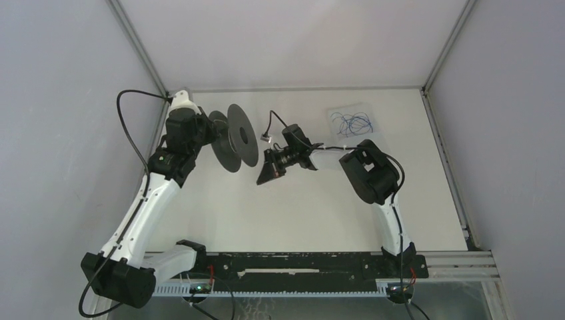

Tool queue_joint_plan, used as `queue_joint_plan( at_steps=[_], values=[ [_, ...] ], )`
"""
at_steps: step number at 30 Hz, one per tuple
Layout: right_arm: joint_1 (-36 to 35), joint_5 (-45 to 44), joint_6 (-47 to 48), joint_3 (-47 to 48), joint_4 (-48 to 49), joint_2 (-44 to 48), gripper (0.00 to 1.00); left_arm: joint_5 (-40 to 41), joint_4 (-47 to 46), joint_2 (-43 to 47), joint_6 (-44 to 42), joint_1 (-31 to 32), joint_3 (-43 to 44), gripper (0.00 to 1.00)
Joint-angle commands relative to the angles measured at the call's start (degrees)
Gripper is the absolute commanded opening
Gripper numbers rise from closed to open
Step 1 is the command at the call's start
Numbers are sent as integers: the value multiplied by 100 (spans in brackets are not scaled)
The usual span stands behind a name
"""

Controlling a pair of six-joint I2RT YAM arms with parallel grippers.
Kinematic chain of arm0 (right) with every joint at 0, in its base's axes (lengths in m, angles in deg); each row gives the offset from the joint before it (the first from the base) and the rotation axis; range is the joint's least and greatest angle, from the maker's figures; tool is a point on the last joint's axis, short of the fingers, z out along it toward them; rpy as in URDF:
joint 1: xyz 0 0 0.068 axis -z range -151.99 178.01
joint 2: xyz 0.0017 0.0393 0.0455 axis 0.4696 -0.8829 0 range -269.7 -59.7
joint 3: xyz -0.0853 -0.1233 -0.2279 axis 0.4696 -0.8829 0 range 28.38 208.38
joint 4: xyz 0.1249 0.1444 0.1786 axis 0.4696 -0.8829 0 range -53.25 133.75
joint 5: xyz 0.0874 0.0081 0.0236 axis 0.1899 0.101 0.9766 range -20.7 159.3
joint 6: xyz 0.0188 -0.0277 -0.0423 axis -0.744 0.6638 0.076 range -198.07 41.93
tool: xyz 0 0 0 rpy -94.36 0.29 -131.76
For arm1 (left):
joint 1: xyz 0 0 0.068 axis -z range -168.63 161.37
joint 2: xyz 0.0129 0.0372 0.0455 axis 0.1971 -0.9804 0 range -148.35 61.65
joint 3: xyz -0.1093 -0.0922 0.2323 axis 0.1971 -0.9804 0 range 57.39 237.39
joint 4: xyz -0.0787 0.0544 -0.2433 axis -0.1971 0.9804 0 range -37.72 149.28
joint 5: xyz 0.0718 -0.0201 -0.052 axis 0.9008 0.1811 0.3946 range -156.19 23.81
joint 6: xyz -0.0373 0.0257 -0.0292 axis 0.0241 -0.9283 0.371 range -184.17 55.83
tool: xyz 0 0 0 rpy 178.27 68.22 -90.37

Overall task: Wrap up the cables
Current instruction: Wrap the cable around the cable reel.

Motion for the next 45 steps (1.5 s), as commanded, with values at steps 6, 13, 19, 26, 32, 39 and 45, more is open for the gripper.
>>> queue_joint_plan(
  at_steps=[6, 13, 19, 26, 32, 39, 45],
  values=[
    [-370, 251, -1447, -151, 1230, 678, 10, 536, -598, -79, 596, -116, 442, 0],
    [-430, 386, -1877, -211, 1476, 1012, 14, 979, -749, -203, 522, -122, 359, 0],
    [-400, 358, -1765, -134, 1224, 1264, 8, 1014, -824, -278, 527, -122, 267, 0],
    [-449, 246, -987, 712, -275, 1349, 7, 1103, -864, -370, 480, -118, 230, 0],
    [-503, 167, -490, 1861, -1549, 1197, 9, 1129, -970, -373, 408, -117, 89, 0],
    [-621, 16, -325, 2711, -2217, 962, 9, 1074, -1026, -389, 398, -92, -24, 0],
    [-687, -109, -294, 3173, -2602, 815, 9, 1015, -1072, -401, 365, -42, -88, 0]
  ],
)
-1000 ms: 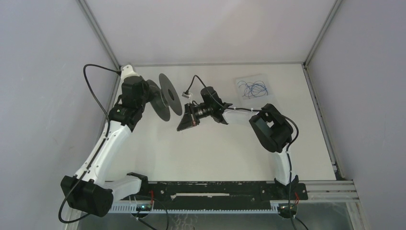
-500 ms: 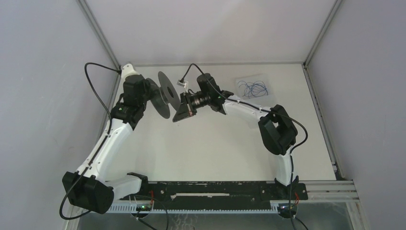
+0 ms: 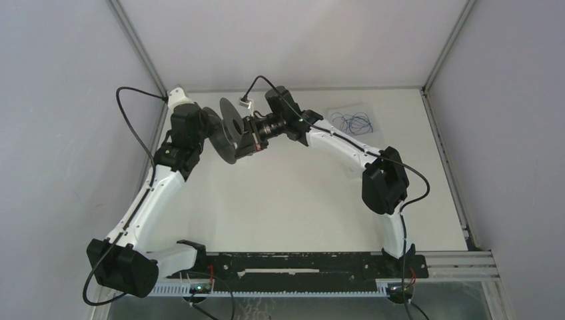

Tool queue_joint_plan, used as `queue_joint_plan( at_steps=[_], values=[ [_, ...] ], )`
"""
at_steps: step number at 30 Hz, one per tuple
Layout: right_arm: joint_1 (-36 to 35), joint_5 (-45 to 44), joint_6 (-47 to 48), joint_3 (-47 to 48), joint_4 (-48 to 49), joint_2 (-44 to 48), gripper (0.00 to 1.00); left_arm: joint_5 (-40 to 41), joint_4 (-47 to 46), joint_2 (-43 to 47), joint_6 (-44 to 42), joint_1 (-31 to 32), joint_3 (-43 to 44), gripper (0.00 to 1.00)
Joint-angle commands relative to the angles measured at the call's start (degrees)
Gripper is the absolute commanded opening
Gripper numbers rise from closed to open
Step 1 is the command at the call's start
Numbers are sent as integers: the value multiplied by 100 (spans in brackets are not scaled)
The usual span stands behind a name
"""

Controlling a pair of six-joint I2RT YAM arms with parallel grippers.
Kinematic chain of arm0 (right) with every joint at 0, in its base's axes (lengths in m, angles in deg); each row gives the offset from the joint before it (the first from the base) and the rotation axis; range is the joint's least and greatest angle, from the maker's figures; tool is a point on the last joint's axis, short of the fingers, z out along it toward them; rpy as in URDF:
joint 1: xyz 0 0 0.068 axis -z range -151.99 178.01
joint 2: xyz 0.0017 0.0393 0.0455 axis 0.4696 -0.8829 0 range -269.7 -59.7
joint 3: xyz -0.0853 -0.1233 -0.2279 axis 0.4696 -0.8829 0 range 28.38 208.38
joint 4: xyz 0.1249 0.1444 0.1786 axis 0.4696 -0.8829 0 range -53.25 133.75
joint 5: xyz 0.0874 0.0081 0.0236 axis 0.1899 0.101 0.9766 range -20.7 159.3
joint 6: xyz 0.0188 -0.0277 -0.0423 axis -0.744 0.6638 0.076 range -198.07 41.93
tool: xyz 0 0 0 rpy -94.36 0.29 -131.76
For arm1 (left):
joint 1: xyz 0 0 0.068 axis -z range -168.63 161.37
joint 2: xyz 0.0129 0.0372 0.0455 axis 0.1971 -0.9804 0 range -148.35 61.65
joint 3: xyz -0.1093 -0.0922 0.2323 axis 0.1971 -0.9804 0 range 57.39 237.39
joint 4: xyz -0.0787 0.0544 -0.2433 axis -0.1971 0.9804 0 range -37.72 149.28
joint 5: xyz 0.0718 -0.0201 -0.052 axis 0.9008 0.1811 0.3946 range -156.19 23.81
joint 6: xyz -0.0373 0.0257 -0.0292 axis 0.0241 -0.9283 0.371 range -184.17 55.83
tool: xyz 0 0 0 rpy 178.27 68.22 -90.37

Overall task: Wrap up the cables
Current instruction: Wrap the cable around the cable reel.

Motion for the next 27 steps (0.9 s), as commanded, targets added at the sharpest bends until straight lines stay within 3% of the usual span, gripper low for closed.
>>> queue_joint_plan(
  at_steps=[1, 6, 10, 14, 27],
  values=[
    [-131, -47, 202, 476, -266, -8, 10, 7, -563, 58, 5, 46, -69, 0],
    [-243, -211, 452, 514, -606, 64, 13, -1, -577, 50, -55, 48, -16, 0],
    [-323, -624, 972, 573, -1054, 230, 5, -43, -598, 33, -185, 66, 31, 0],
    [-342, -814, 1235, 734, -1352, 294, 4, 98, -673, 46, -404, 260, 29, 0],
    [-343, -597, 951, 896, -1246, 318, 18, -49, -701, -148, -266, 441, -7, 0]
  ],
)
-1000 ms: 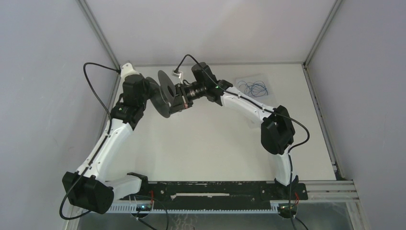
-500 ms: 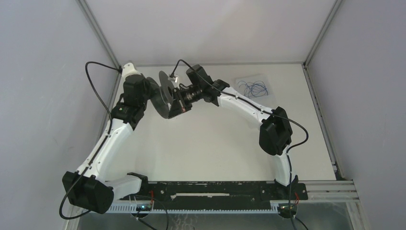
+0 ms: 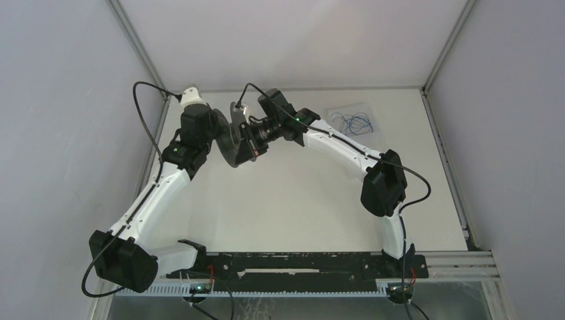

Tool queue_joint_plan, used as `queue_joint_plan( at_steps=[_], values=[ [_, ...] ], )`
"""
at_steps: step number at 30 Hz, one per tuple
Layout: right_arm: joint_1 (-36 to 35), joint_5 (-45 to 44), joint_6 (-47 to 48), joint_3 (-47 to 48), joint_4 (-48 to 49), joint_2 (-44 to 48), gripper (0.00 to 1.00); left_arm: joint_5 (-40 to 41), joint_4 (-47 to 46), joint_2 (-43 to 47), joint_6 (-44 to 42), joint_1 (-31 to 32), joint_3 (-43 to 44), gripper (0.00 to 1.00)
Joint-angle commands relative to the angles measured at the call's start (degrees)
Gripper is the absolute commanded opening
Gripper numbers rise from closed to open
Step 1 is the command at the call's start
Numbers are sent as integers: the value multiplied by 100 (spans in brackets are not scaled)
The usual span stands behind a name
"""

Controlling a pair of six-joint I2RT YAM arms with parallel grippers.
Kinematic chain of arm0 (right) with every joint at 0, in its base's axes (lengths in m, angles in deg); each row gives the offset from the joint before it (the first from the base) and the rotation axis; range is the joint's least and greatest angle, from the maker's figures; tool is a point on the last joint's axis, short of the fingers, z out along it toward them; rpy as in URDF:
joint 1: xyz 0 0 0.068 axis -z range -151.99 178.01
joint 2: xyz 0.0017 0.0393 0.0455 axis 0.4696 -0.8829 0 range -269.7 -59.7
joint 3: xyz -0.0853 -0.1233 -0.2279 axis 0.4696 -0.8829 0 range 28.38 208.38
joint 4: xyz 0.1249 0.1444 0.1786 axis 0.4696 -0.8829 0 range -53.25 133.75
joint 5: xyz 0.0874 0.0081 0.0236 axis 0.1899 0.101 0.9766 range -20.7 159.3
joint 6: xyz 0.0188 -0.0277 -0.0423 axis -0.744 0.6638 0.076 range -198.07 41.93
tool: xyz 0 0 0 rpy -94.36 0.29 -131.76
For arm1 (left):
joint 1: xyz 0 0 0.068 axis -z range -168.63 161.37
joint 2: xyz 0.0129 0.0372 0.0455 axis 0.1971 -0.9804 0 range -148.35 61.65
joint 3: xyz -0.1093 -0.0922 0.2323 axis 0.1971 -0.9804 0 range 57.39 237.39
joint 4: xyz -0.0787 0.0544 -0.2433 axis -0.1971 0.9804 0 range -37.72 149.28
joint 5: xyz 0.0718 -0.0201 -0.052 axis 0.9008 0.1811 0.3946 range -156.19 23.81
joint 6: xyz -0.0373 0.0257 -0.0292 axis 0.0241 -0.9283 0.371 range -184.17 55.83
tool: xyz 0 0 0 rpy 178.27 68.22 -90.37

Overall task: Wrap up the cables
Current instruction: Wrap the cable around the cable reel.

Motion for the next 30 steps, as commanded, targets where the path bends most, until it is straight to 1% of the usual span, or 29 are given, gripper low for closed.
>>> queue_joint_plan(
  at_steps=[1, 3, 4, 5, 6, 8, 12, 18, 22, 23, 25, 27, 28, 30],
  values=[
    [-65, 164, -74, 338, 256, 318, 18, -148, -631, 46, 174, 66, -12, 0],
    [-65, 176, -141, 333, 299, 283, 19, -235, -613, 42, 257, 71, -35, 0],
    [-69, 175, -173, 334, 316, 277, 16, -267, -608, 42, 297, 67, -48, 0],
    [-70, 159, -187, 346, 317, 269, 10, -294, -596, 41, 348, 72, -65, 0],
    [-63, 131, -205, 354, 314, 262, 6, -314, -587, 46, 374, 62, -81, 0],
    [-54, 93, -235, 365, 305, 240, 5, -350, -579, 63, 442, 63, -115, 0],
    [-52, 52, -289, 391, 289, 251, 11, -444, -496, 47, 613, 63, -146, 0],
    [-76, 26, -343, 459, 266, 265, 23, -497, -454, -9, 729, 56, -172, 0],
    [-76, -36, -311, 490, 227, 282, 24, -529, -460, -20, 746, 57, -200, 0],
    [-78, -50, -296, 503, 215, 287, 23, -539, -459, -13, 747, 62, -201, 0],
    [-78, -126, -256, 536, 169, 276, 18, -555, -456, -13, 743, 57, -214, 0],
    [-79, -185, -234, 579, 133, 254, 8, -560, -454, -7, 732, 70, -224, 0],
    [-79, -208, -209, 603, 116, 239, 7, -560, -458, 5, 722, 71, -227, 0],
    [-70, -254, -174, 679, 64, 228, 6, -554, -463, 16, 714, 67, -244, 0]
  ],
)
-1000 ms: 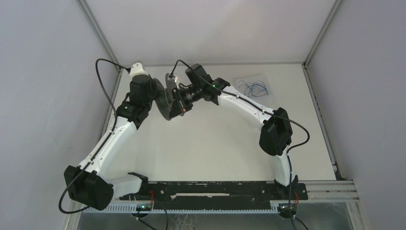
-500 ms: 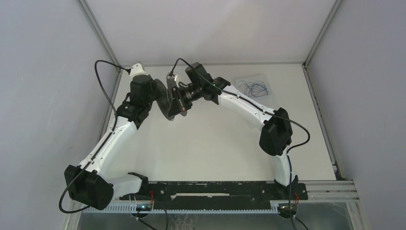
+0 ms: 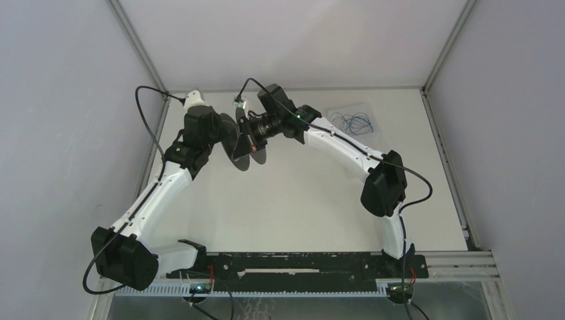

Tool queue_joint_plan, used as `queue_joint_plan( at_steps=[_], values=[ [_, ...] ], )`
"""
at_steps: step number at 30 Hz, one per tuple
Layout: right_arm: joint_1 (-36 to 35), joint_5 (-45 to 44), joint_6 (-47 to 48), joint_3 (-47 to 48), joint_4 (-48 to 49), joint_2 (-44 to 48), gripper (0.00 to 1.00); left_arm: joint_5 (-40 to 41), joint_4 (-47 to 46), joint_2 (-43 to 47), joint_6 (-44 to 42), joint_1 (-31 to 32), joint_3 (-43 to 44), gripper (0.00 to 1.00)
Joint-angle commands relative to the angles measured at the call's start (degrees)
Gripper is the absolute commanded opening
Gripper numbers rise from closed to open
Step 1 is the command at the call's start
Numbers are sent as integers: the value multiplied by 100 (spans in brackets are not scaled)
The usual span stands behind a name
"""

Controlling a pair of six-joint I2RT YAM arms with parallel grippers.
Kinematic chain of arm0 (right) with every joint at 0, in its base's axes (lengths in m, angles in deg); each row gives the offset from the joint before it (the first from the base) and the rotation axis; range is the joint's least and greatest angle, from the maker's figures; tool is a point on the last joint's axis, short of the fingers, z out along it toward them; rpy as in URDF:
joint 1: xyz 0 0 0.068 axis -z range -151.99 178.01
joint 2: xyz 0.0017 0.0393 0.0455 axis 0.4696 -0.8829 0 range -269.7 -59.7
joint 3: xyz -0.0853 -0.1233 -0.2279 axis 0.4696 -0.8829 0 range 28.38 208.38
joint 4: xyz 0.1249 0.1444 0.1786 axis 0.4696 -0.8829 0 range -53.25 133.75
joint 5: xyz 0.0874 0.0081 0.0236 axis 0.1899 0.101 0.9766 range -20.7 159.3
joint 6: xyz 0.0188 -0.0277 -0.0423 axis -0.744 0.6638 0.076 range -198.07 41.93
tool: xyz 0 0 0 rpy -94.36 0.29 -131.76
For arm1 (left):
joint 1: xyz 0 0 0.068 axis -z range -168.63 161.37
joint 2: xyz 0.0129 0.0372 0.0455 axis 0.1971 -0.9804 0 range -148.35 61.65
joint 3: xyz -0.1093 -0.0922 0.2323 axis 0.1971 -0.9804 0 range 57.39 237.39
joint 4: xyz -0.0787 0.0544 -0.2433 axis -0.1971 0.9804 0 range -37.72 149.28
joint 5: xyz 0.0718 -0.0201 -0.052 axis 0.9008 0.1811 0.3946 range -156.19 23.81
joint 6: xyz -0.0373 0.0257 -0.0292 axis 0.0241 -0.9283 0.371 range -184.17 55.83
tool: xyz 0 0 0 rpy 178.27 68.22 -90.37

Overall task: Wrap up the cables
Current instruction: Wrap the cable around the cable reel.

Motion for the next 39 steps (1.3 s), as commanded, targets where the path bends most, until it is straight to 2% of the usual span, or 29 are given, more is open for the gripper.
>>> queue_joint_plan(
  at_steps=[1, 10, 21, 32, 39],
  values=[
    [-59, -78, 66, 426, 101, 226, 6, -47, -526, 116, 148, 39, -150, 0],
    [-46, -255, 175, 720, -99, 167, 9, 97, -660, 125, -42, 125, -226, 0],
    [-112, -1390, 810, 470, -418, 395, 7, -796, -494, 57, 895, -66, -252, 0],
    [-532, -2867, 1630, 221, -547, 549, 6, -1701, -477, -9, 1723, -614, -287, 0],
    [-677, -3478, 1637, -53, -402, 599, 5, -2130, -703, 52, 2045, -759, -483, 0]
  ],
)
